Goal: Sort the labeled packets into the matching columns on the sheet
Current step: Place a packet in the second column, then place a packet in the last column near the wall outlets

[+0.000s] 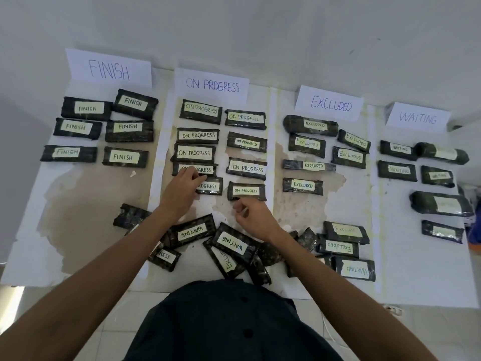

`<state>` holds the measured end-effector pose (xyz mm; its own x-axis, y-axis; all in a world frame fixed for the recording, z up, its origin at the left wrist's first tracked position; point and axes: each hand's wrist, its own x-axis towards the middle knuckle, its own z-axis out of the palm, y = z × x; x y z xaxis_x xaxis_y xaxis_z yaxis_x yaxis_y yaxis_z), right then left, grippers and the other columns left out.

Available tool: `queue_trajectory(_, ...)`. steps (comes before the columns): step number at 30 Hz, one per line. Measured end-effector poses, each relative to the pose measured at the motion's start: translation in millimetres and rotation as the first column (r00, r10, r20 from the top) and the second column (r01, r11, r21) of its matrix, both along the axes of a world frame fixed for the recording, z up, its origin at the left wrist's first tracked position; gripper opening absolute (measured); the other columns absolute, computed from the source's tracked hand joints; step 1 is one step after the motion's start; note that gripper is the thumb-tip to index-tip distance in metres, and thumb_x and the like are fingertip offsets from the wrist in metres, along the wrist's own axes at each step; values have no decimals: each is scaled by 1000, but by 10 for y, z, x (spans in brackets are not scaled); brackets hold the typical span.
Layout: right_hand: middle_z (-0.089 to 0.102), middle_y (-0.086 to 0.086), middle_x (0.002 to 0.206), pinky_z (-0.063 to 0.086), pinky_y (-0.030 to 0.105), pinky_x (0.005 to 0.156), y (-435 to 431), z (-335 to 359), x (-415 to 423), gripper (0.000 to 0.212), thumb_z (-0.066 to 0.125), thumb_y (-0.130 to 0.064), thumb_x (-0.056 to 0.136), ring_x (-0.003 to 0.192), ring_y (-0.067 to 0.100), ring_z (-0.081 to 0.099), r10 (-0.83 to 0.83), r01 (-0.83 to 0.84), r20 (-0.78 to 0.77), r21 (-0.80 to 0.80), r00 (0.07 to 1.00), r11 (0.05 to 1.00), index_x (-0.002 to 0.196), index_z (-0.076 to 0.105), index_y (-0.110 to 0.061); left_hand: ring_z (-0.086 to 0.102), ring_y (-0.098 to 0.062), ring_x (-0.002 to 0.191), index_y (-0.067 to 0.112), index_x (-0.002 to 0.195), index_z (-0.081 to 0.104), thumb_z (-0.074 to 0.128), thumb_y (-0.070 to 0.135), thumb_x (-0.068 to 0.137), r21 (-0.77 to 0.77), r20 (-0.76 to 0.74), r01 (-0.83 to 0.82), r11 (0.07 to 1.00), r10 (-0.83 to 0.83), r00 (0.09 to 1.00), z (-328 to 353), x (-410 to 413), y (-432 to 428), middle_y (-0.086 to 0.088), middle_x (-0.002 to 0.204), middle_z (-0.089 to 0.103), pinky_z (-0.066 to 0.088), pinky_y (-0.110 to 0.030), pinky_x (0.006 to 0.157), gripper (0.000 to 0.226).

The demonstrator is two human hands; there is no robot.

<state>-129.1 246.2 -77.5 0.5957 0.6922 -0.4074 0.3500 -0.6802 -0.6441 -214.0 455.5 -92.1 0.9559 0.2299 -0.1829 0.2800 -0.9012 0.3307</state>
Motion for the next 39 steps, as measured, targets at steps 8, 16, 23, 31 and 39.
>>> queue_trajectory(8,64,3,101,43,21,72,-54,78,-50,23,66,-16,83,79,7,52,115,-120,-107,-44,988,992,106,64,-15,52,-38,96,1,120,59,69,-4,73,4,9,-43,999,43,999,23,162,139,-19,104,56,50,-46,73,49)
queue_trajectory(16,52,4,126,45,37,95,-96,125,-206,73,78,-40,70,113,22,49,355,-357,-65,-303,933,884,132,45,-21,50,-35,105,7,120,58,64,4,75,-13,51,-71,997,71,996,101,-24,-63,-15,114,55,45,-45,87,46)
queue_trajectory(23,58,6,112,47,31,81,-92,97,-369,45,72,-25,78,102,25,56,210,-215,-47,-281,977,935,118,56,-16,48,-23,108,13,119,59,58,14,84,-349,-27,-178,920,179,983,131,-389,-520,-8,112,54,45,-35,91,35)
queue_trajectory(31,69,8,94,58,28,69,-312,231,-157,22,72,-15,81,74,16,66,-495,494,-444,-126,747,860,99,61,-8,51,-15,109,17,131,48,63,30,85,-548,-124,-310,777,291,949,317,-478,-984,-2,118,51,43,-29,93,50)
queue_trajectory(39,70,15,95,60,26,71,-692,445,-55,21,68,-6,85,75,20,68,-600,764,-659,-59,454,642,103,59,-3,46,-21,118,16,135,41,69,31,78,-381,-15,-96,920,98,995,457,-152,-1401,-5,127,47,43,-34,96,66)
